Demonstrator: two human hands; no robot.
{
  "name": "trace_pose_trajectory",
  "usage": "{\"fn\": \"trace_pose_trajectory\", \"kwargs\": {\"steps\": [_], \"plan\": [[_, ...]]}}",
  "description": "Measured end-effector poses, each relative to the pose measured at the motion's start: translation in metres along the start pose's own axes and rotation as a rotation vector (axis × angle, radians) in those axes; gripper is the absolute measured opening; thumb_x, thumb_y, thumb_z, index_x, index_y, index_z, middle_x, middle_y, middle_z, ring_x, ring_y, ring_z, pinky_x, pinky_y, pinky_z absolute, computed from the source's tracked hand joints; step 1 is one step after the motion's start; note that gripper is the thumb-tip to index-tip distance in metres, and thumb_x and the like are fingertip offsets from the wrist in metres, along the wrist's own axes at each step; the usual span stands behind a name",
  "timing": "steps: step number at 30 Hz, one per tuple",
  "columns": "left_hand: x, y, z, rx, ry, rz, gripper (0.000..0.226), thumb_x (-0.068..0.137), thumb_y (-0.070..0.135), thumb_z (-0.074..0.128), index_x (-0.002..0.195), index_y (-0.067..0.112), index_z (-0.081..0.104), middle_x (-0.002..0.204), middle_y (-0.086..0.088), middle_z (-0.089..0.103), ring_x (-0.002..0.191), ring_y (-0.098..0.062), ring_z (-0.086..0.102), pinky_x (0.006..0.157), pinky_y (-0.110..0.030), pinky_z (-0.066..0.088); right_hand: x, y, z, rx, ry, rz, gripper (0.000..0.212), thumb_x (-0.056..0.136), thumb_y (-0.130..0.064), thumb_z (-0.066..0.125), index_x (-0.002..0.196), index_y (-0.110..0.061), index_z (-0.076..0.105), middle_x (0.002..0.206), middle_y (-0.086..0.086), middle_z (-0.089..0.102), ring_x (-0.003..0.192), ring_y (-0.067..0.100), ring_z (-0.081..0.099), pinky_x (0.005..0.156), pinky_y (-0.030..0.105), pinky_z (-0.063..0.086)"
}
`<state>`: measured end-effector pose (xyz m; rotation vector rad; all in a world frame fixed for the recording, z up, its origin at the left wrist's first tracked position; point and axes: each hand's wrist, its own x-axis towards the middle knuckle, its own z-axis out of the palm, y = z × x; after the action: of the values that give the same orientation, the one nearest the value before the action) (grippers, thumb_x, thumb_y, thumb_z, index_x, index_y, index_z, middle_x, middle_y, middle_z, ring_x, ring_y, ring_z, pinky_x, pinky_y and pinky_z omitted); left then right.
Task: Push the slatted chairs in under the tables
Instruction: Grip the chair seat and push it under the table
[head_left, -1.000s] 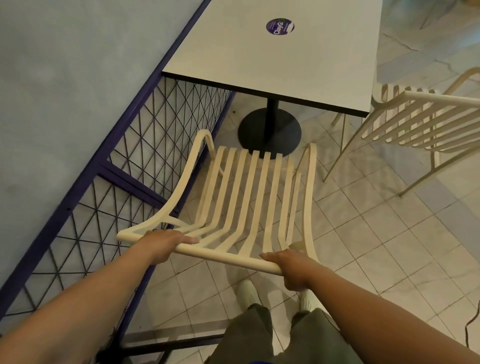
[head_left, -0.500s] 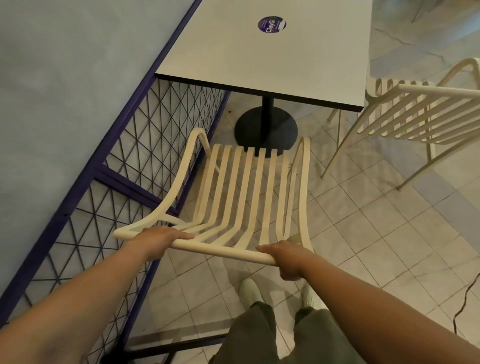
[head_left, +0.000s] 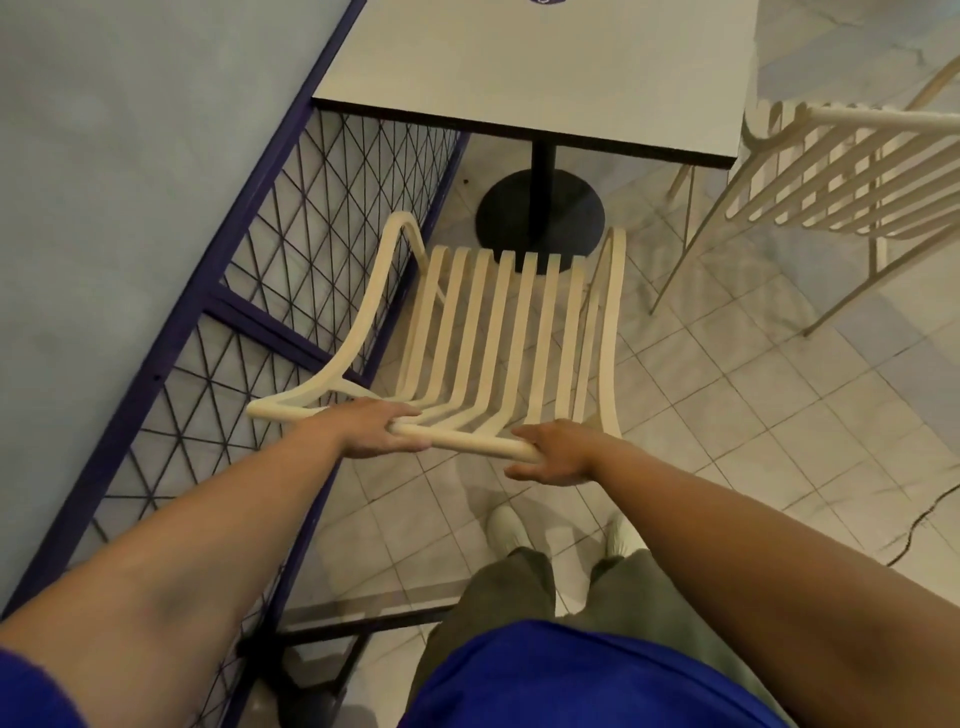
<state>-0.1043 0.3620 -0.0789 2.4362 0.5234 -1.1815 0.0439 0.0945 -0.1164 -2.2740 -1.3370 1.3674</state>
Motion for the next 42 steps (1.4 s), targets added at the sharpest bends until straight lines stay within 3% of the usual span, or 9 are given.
{"fn": "trace_pose_trajectory", "kwargs": {"steps": [3,10,17,28,31,42], "plan": [[-0.002,0.025,-0.002,-0.057,-0.007,0.036,0.092,0.071,0.092,0.037,0.149,0.044,0.035,0.156,0.001,0.039,0.137,-0.026,0.040,0.107,-0.045,0.036,-0.004,-0.001,-0.004,0.020,0.007,0.038,0.073,0.087,-0.066,0.050,0.148,-0.027,0.034,0.139,0.008,0.052,0.118,0.027,0.050,0.095,0.040,0.040],[0.009,0.105,-0.013,0.049,-0.034,0.145,0.076,0.089,0.075,0.041,0.152,0.032,0.035,0.155,-0.001,0.039,0.136,-0.024,0.040,0.106,-0.043,0.036,-0.038,0.024,-0.024,0.075,0.143,0.107,0.074,0.091,-0.066,0.043,0.150,-0.024,0.031,0.152,0.007,0.039,0.137,0.028,0.036,0.108,0.043,0.030],[0.023,0.232,-0.013,0.151,0.004,0.193,0.078,0.089,0.074,0.043,0.152,0.028,0.035,0.156,-0.003,0.038,0.138,-0.026,0.039,0.108,-0.044,0.035,-0.109,0.107,-0.033,0.158,0.250,0.215,0.076,0.092,-0.067,0.039,0.151,-0.021,0.030,0.154,0.005,0.036,0.140,0.026,0.032,0.113,0.043,0.027],[0.051,0.458,0.042,0.011,-0.012,0.238,0.085,0.081,0.080,0.048,0.148,0.028,0.040,0.148,0.002,0.049,0.132,-0.019,0.047,0.104,-0.036,0.037,-0.274,0.297,-0.044,0.187,0.243,0.388,0.079,0.089,-0.069,0.041,0.151,-0.022,0.029,0.156,0.002,0.034,0.142,0.023,0.030,0.112,0.040,0.027],[0.052,0.506,0.047,0.024,-0.008,0.270,0.084,0.082,0.079,0.048,0.148,0.028,0.040,0.147,0.001,0.050,0.131,-0.020,0.048,0.106,-0.040,0.038,-0.307,0.330,-0.051,0.178,0.244,0.416,0.079,0.089,-0.069,0.042,0.151,-0.022,0.028,0.155,0.003,0.034,0.141,0.024,0.030,0.113,0.041,0.027],[0.100,0.590,-0.008,0.067,0.016,0.317,0.081,0.087,0.073,0.049,0.150,0.024,0.038,0.152,-0.001,0.045,0.134,-0.022,0.044,0.107,-0.040,0.037,-0.328,0.411,-0.117,0.153,0.279,0.435,0.077,0.090,-0.066,0.044,0.151,-0.022,0.029,0.154,0.004,0.036,0.140,0.025,0.033,0.112,0.042,0.030]]}}
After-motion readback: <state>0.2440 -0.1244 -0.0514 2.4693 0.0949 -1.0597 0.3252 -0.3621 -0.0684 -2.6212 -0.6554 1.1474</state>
